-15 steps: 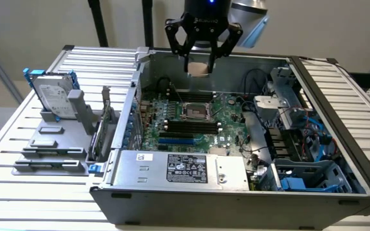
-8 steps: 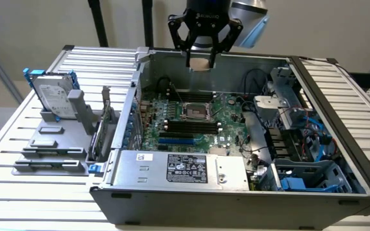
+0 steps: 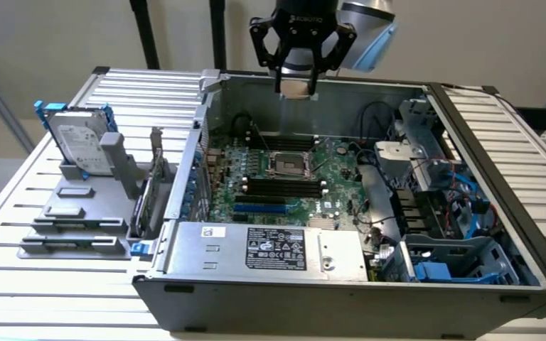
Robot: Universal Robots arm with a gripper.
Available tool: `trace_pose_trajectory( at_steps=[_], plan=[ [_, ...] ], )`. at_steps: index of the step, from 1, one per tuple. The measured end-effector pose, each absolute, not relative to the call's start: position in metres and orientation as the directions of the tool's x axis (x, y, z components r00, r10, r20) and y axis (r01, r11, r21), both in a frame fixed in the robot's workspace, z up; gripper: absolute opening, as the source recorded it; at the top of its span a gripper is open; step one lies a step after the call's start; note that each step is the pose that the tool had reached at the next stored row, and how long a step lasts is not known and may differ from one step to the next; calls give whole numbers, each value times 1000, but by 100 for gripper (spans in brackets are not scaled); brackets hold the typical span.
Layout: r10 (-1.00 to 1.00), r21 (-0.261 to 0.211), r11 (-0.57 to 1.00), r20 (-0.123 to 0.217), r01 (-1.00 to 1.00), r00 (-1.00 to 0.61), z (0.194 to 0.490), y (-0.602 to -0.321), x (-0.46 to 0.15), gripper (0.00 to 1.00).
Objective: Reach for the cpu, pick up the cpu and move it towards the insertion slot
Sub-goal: 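Pick up the cpu and move it towards the insertion slot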
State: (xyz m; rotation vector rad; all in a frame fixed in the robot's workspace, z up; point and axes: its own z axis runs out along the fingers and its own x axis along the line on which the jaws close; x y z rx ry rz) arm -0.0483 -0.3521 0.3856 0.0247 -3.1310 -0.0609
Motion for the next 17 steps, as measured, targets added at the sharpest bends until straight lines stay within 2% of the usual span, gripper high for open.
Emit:
trace_pose_trajectory(
  at_steps=[17],
  plan=[
    [3,42,999,10,4,-1000,380,-336,-36,55]
  ],
)
